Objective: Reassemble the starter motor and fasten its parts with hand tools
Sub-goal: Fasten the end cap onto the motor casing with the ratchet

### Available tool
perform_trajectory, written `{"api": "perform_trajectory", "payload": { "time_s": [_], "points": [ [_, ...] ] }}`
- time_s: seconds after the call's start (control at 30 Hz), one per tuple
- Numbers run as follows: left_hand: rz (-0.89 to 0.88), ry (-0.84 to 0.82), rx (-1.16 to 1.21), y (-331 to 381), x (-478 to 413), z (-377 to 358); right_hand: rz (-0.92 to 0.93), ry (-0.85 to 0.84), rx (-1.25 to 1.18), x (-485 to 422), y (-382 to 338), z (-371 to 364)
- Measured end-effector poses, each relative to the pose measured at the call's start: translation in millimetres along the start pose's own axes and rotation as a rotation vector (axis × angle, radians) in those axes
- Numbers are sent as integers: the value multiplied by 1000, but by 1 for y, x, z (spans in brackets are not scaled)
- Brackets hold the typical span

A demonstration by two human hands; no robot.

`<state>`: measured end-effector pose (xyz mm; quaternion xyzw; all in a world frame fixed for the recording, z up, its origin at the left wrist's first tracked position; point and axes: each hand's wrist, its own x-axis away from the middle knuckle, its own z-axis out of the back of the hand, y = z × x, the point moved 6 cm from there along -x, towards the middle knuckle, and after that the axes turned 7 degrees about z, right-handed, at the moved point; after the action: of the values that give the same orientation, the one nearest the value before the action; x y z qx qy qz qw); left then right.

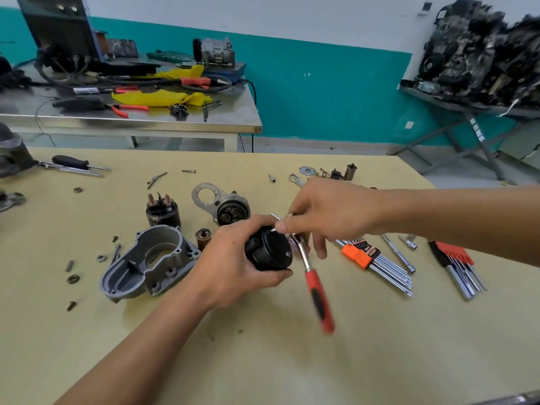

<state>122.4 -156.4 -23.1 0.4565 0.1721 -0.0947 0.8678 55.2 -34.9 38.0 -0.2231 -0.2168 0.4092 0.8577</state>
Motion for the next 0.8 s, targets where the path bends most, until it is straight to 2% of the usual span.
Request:
{"api": "perform_trajectory", "payload": {
  "time_s": [0.03,0.07,0.1,0.13,0.2,0.27,0.3,0.33,0.37,0.4,0.43,0.5,0.53,0.57,0.6,0.63,0.73,0.8],
  "points": [
    [-16,-9,-21,2,0,-2,-160,-6,-212,2,7,-6],
    [-28,-18,-37,3,-1,-3,-241,9,-305,4,10,-9],
    [-29,-20,-42,3,-1,-4,-224,33,-255,4,9,-8],
    [-21,-15,-33,2,-1,-4,-117,55,-56,3,5,-4],
    [2,4,0,0,0,0,204,62,575,5,-12,0],
    [7,0,14,-2,0,1,401,-32,1136,8,-19,-8],
    [7,-5,10,-2,0,0,436,-72,1264,7,-18,-9],
    [8,-3,3,-2,1,0,438,-73,1255,7,-17,-9],
    [8,4,-2,-1,1,1,422,-36,1092,7,-18,-6],
    [7,10,-2,-1,1,1,370,9,824,6,-19,-3],
    [3,9,-1,-1,1,1,255,47,505,3,-14,1],
    [-13,-17,0,0,0,-2,-90,40,-109,1,2,-3],
    [-17,-31,-1,0,0,-4,-229,26,-309,3,7,-8],
    [-14,-37,-1,-1,-1,-5,-290,21,-383,4,9,-10],
    [-5,-32,0,-2,-1,-5,-277,29,-338,3,8,-9],
    [4,-19,1,-3,-1,-4,-193,52,-165,1,5,-4],
    [22,17,43,-6,0,1,259,90,626,1,-18,0],
    [35,10,70,-8,1,2,405,35,1003,3,-23,-8]
  ]
}}
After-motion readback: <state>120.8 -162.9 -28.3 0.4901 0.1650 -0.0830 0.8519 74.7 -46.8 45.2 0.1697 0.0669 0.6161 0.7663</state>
